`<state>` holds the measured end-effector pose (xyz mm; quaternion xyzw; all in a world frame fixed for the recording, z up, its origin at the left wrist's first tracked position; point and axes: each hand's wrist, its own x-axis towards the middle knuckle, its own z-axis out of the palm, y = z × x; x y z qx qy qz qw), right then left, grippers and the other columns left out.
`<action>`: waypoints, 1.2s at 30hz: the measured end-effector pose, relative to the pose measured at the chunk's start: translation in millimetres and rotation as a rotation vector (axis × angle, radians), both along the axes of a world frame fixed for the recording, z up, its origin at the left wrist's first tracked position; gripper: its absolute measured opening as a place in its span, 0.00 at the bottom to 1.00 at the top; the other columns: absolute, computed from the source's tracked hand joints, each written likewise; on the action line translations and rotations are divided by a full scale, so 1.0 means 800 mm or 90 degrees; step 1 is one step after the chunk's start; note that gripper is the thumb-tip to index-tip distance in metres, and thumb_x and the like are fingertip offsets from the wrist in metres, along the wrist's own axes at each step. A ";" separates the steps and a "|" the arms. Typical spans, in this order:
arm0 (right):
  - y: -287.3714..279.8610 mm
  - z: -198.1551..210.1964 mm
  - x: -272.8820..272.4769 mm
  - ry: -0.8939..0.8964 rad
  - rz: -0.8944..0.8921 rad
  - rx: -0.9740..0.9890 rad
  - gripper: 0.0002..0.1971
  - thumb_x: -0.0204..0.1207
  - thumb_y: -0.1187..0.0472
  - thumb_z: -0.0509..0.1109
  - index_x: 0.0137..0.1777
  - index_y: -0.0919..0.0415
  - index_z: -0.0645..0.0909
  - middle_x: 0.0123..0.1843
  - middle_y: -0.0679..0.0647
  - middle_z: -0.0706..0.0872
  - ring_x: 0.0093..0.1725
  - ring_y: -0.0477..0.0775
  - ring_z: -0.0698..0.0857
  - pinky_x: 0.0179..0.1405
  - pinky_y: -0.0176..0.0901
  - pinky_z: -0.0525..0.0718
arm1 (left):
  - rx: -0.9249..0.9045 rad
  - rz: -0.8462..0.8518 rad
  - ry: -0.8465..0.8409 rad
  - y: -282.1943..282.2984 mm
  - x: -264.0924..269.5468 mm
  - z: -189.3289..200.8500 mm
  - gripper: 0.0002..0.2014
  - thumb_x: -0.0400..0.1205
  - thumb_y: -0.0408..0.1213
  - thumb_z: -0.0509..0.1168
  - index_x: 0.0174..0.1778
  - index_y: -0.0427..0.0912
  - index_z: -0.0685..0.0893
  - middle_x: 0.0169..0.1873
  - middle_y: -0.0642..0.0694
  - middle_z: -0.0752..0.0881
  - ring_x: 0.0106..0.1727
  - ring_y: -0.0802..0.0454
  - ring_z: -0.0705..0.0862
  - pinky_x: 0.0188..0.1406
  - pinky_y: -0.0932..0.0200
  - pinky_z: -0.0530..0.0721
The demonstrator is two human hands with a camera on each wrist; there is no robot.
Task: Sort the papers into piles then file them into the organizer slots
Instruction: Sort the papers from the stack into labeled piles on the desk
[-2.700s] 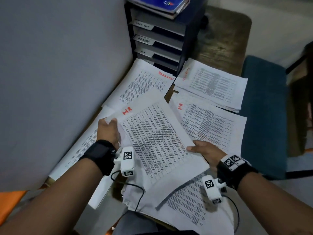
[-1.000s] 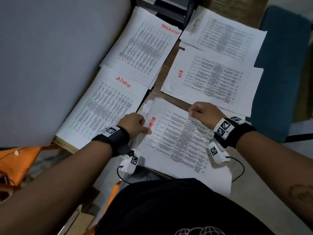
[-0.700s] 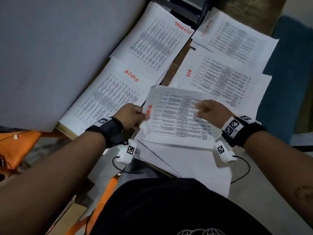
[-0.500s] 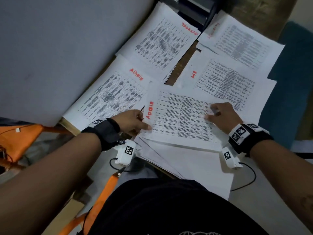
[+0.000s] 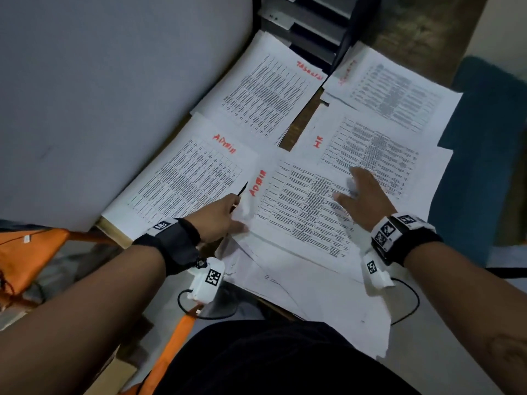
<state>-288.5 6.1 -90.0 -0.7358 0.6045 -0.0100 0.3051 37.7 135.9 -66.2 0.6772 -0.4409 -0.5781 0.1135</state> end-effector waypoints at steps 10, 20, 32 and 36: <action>-0.029 0.017 0.022 -0.030 -0.057 0.064 0.17 0.76 0.47 0.71 0.59 0.54 0.78 0.47 0.49 0.85 0.50 0.56 0.84 0.43 0.40 0.75 | -0.102 0.443 0.241 -0.021 -0.001 0.000 0.10 0.79 0.30 0.72 0.54 0.44 0.87 0.50 0.37 0.91 0.50 0.37 0.87 0.58 0.39 0.84; -0.025 0.022 -0.015 0.030 0.041 0.148 0.13 0.73 0.67 0.73 0.38 0.50 0.74 0.37 0.46 0.82 0.37 0.44 0.78 0.32 0.33 0.68 | -0.126 0.417 0.162 -0.062 0.015 0.000 0.20 0.80 0.29 0.69 0.66 0.53 0.85 0.58 0.40 0.89 0.48 0.42 0.89 0.50 0.43 0.88; -0.020 0.013 -0.012 0.044 0.035 0.164 0.19 0.74 0.69 0.68 0.35 0.52 0.62 0.29 0.49 0.66 0.29 0.49 0.65 0.28 0.41 0.63 | -0.115 0.057 -0.328 -0.094 -0.008 -0.025 0.32 0.76 0.63 0.70 0.64 0.40 0.79 0.64 0.39 0.73 0.56 0.43 0.81 0.56 0.52 0.80; -0.018 0.008 -0.012 0.032 0.032 0.158 0.18 0.73 0.70 0.69 0.35 0.52 0.62 0.31 0.49 0.67 0.29 0.50 0.65 0.29 0.42 0.63 | -0.108 0.062 -0.381 -0.100 -0.013 -0.034 0.24 0.75 0.59 0.71 0.60 0.46 0.85 0.68 0.42 0.76 0.66 0.41 0.78 0.65 0.46 0.80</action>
